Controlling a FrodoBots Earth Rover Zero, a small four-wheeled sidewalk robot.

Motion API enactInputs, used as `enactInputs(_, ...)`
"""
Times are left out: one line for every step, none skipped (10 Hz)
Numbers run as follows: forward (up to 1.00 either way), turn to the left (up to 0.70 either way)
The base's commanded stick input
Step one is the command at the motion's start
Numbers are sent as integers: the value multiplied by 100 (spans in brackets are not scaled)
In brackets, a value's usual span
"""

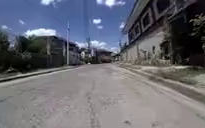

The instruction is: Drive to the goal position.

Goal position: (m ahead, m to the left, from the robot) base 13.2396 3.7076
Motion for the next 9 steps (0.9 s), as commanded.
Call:
enactInputs(100, 0)
enactInputs(100, 0)
enactInputs(100, 0)
enactInputs(100, 0)
enactInputs(100, 0)
enactInputs(100, 0)
enactInputs(100, 0)
enactInputs(100, 0)
enactInputs(100, 0)
